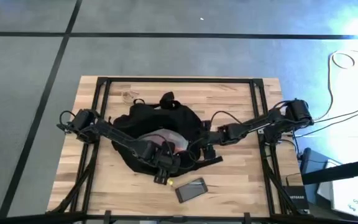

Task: Unpack backpack
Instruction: Close the black backpack

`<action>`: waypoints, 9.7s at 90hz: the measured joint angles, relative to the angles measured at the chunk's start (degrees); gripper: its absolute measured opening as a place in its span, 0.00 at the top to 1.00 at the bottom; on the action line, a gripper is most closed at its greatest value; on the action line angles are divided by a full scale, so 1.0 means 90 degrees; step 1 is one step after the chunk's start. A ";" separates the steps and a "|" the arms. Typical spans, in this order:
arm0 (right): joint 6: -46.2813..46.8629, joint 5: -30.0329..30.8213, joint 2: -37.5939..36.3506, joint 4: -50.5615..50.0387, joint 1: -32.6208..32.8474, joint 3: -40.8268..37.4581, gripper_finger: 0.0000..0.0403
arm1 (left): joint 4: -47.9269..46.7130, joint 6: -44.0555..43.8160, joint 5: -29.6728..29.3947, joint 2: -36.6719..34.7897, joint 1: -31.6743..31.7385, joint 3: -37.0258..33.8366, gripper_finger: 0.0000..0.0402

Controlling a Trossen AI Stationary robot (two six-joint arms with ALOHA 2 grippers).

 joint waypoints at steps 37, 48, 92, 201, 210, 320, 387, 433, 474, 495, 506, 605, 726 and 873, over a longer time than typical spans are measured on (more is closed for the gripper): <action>0.0035 -0.0397 -0.0731 -0.0971 0.0005 -0.0002 0.94 | 0.1832 0.0187 -0.1966 -0.0102 -0.0068 0.0053 0.31; 0.0197 -0.0392 -0.1214 -0.1383 0.0011 -0.0011 0.94 | 0.2836 0.0505 -0.2081 -0.0201 -0.0061 0.0078 0.31; 0.0448 -0.0389 -0.1920 -0.1686 0.0483 -0.0012 0.93 | 0.2726 0.0929 -0.1483 -0.0629 0.0888 0.0058 0.40; 0.0464 -0.0617 -0.1920 -0.1597 0.0464 -0.0007 0.92 | 0.3378 0.1849 0.0098 0.0013 0.1668 0.0007 0.80; 0.0464 -0.0630 -0.1920 -0.1600 0.0464 -0.0007 0.92 | 0.3548 0.1992 0.0129 0.0024 0.1659 0.0005 0.69; 0.0452 -0.0586 -0.1916 -0.1590 0.0461 0.0002 0.92 | 0.4962 0.2745 -0.1020 0.0566 0.1095 0.0007 0.78; 0.0311 -0.0508 -0.1920 -0.1566 0.0466 0.0000 0.95 | 0.3698 0.3332 -0.2395 0.0007 0.0811 0.0036 1.00; 0.0328 -0.0565 -0.1920 -0.1538 0.0466 0.0000 0.95 | 0.3622 0.3165 -0.2460 -0.0068 0.0760 0.0036 1.00; 0.0336 -0.0623 -0.1920 -0.1446 0.0469 -0.0007 0.95 | 0.3606 0.2488 -0.1704 -0.0002 0.0940 0.0039 0.69; 0.0355 -0.0664 -0.1920 -0.1401 0.0466 -0.0007 0.95 | 0.3607 0.2505 -0.2050 0.0000 0.1064 0.0039 0.57; 0.0352 -0.0673 -0.1920 -0.1399 0.0466 -0.0007 0.95 | 0.3663 0.2335 -0.1281 0.0000 0.1112 0.0039 0.56; 0.0350 -0.0678 -0.1928 -0.1275 0.0464 -0.0007 0.94 | 0.4727 0.2404 -0.0915 0.0527 0.1101 0.0163 0.84; 0.0304 -0.0816 -0.1923 -0.1334 0.0466 0.0002 0.96 | 0.2628 0.2626 -0.2391 -0.0400 0.1001 0.0185 0.99; 0.0481 -0.1082 -0.1916 -0.1454 0.0471 -0.0010 0.94 | 0.2413 0.2255 -0.0894 -0.0073 0.1063 0.0185 0.97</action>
